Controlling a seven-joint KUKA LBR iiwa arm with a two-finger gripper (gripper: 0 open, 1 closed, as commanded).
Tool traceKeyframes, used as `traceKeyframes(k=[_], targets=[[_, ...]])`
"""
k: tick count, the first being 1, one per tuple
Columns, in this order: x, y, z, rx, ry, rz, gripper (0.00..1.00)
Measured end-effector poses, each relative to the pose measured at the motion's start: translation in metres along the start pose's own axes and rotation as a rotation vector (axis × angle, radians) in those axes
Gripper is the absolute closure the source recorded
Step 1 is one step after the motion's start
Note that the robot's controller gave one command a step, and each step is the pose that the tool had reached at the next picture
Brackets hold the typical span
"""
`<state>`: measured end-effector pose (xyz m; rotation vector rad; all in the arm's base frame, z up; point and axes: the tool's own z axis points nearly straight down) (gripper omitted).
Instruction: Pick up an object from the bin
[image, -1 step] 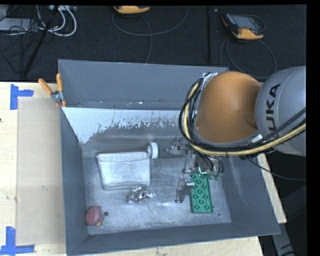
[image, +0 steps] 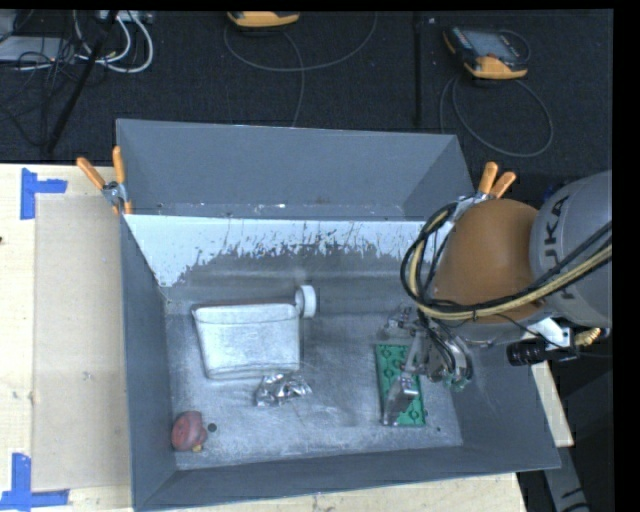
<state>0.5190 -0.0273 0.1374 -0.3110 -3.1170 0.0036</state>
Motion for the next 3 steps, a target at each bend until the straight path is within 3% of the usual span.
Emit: traceKeyframes(k=[1, 2, 3], targets=[[-0.009, -0.050, 0.067, -0.006, -0.017, 0.103, 0.00], [-0.009, -0.048, 0.065, -0.008, -0.014, 0.101, 1.00], [0.010, -0.096, -0.093, -0.001, -0.013, -0.281, 1.00]])
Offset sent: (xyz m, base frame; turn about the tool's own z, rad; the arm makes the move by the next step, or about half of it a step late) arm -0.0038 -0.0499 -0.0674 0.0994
